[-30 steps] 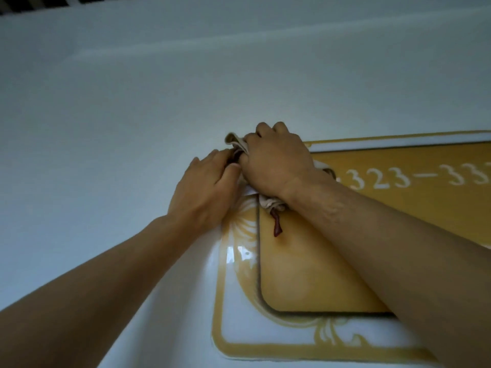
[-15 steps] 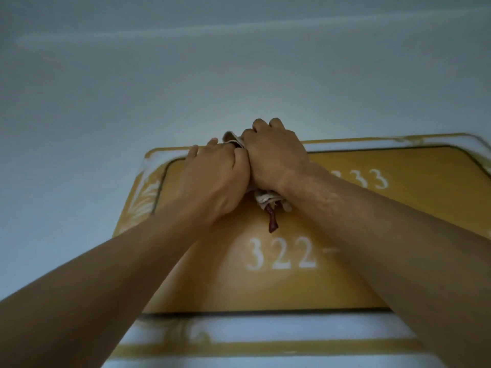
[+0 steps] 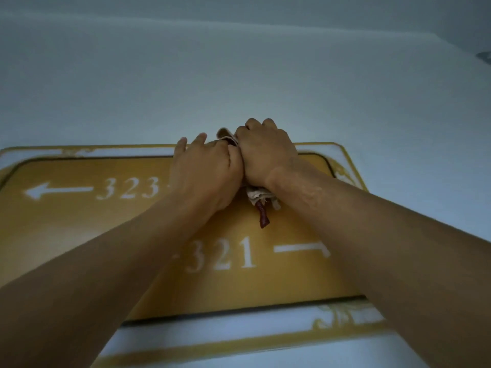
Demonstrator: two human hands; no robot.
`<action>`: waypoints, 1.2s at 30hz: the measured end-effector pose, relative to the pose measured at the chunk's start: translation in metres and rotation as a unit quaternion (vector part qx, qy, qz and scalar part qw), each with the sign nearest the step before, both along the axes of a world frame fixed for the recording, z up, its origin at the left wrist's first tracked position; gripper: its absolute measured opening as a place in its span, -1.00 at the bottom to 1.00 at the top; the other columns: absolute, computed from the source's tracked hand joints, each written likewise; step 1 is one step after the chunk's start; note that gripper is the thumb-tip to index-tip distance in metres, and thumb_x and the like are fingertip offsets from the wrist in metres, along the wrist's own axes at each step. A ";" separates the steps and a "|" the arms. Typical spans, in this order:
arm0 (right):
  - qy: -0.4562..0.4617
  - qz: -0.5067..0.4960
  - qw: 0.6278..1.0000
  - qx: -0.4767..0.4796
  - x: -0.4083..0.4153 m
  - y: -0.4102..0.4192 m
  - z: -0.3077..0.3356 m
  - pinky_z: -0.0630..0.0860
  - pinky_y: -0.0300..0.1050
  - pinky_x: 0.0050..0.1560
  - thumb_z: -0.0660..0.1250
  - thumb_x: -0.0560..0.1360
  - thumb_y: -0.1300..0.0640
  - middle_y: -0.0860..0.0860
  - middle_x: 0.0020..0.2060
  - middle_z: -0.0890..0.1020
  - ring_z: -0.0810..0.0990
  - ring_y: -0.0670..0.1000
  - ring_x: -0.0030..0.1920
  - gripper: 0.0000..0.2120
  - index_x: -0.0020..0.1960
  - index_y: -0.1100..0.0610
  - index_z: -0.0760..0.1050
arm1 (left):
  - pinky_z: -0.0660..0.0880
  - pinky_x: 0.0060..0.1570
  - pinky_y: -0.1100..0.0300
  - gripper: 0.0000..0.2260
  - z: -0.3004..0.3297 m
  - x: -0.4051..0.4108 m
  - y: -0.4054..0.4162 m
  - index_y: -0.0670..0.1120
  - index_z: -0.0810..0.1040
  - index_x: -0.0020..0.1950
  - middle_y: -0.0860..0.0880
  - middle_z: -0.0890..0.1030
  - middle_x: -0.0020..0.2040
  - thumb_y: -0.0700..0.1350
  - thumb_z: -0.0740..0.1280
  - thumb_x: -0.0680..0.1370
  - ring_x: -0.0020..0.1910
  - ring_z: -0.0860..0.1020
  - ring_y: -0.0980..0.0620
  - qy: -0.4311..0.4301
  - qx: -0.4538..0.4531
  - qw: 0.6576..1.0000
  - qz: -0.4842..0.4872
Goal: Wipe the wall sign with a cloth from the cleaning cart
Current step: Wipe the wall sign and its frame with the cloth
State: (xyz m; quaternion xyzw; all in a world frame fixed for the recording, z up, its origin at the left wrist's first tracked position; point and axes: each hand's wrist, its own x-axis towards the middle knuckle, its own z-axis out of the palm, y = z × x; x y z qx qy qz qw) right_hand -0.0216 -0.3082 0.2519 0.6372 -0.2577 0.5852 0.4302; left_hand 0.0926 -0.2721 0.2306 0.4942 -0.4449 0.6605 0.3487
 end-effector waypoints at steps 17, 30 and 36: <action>-0.040 0.017 0.999 -0.021 -0.118 -0.087 -0.009 0.40 0.01 0.30 0.27 0.58 -0.05 0.08 0.30 0.45 0.40 0.12 0.30 -0.57 0.39 0.09 0.41 | 0.28 0.35 -0.24 -0.54 -0.007 -0.119 -0.078 -0.23 0.55 0.16 -0.27 0.59 0.20 -0.02 -0.07 0.63 0.26 0.48 -0.28 -0.010 -0.033 0.997 -0.074; 0.003 0.064 0.996 0.064 -0.106 -0.085 -0.031 0.03 0.24 0.54 0.07 0.61 -0.21 0.05 0.59 0.17 0.09 0.12 0.58 -0.37 0.61 0.00 0.09 | 0.18 0.46 -0.10 -0.49 -0.033 -0.108 -0.074 -0.20 0.37 0.42 -0.25 0.43 0.41 0.04 -0.07 0.62 0.42 0.34 -0.21 0.020 -0.001 0.994 -0.110; 0.023 0.025 0.996 0.080 -0.099 -0.093 -0.055 -0.16 0.17 0.57 0.06 0.67 -0.14 -0.06 0.63 -0.05 -0.19 0.07 0.61 -0.39 0.63 -0.06 -0.07 | 0.16 0.47 -0.10 -0.47 -0.067 -0.098 -0.074 -0.17 0.40 0.42 -0.20 0.43 0.44 0.09 -0.05 0.61 0.45 0.33 -0.18 0.045 -0.016 0.992 -0.120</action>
